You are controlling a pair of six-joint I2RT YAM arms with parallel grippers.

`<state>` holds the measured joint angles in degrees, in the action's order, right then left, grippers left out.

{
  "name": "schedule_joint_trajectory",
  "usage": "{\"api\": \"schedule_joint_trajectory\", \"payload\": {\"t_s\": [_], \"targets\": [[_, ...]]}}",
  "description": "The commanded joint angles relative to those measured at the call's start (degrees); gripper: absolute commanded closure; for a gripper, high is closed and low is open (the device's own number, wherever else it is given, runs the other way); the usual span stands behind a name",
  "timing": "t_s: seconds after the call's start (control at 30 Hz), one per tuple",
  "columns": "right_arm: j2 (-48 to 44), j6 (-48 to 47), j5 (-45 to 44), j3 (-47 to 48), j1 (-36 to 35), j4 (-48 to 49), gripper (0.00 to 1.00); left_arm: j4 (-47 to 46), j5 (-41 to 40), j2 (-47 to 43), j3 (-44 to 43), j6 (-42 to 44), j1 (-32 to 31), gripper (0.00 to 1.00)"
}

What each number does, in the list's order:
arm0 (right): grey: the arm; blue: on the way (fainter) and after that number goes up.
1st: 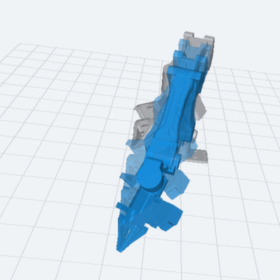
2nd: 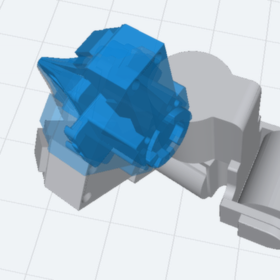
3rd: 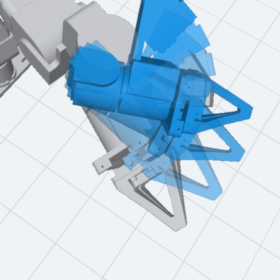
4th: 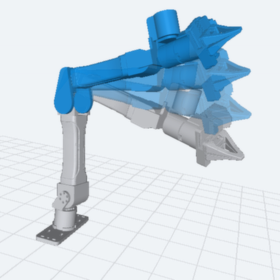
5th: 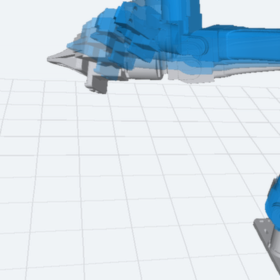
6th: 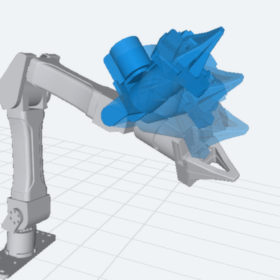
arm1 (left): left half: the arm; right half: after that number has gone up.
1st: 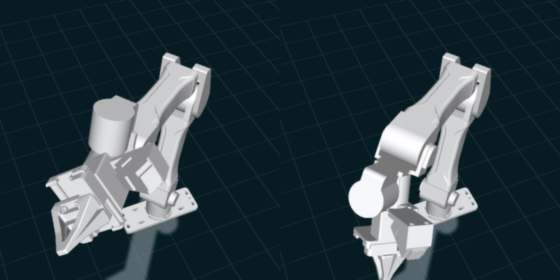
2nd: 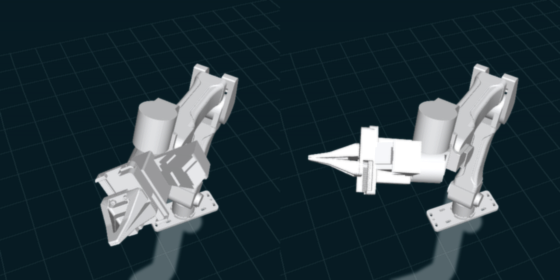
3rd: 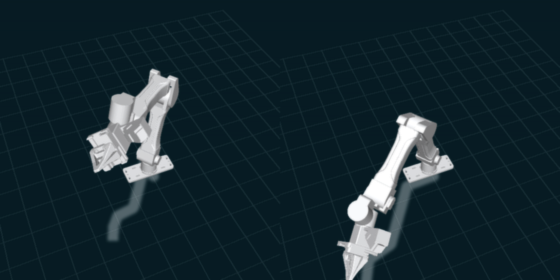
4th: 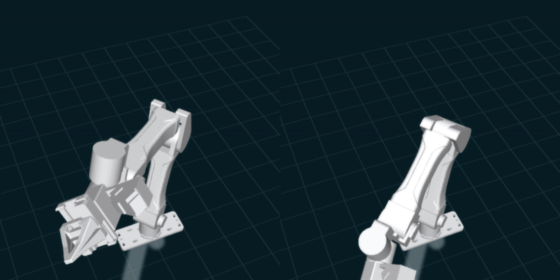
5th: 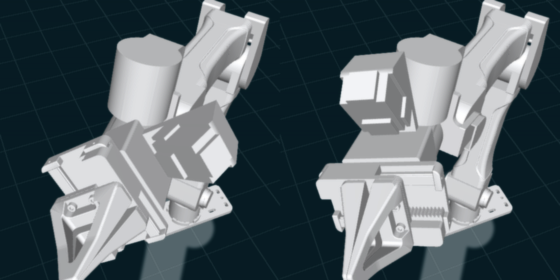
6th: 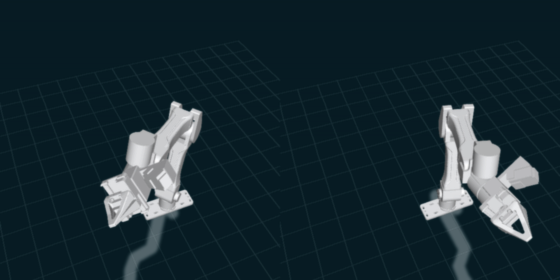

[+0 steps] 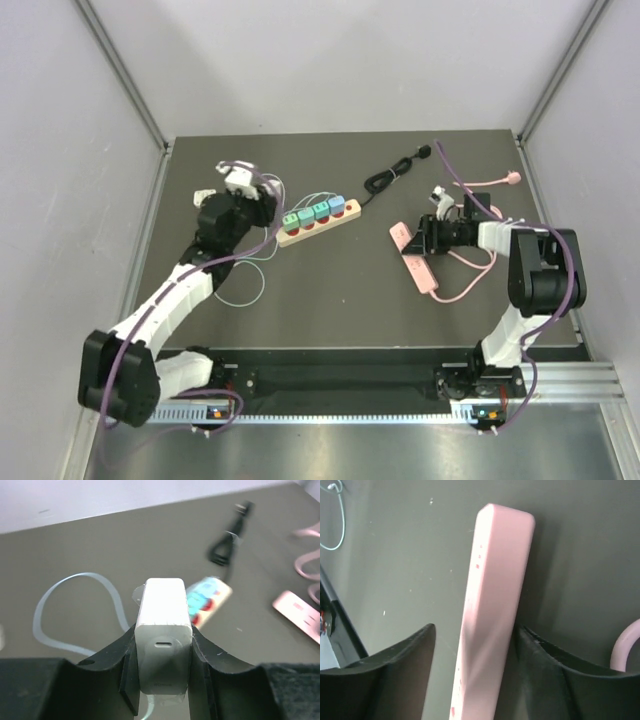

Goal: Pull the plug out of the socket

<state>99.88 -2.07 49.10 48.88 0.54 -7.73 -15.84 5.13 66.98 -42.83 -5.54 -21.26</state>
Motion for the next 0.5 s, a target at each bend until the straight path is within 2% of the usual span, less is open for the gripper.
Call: {"api": "schedule_joint_trajectory", "payload": {"t_s": [0.0,0.23,0.47], "targets": [[-1.00,-3.38,-2.77,3.15,-0.10,-0.88,0.35,-6.57,0.94,-3.43,2.30,-8.16,5.95,1.00],[-4.86,-5.49,-6.12,3.41,0.08,-1.68,0.26,-7.54,2.26,-3.26,3.19,-14.93,15.97,1.00],[-13.11,-11.90,-5.95,5.08,1.75,-6.50,0.18,-9.65,1.64,2.79,2.66,-23.09,23.97,1.00]]}}
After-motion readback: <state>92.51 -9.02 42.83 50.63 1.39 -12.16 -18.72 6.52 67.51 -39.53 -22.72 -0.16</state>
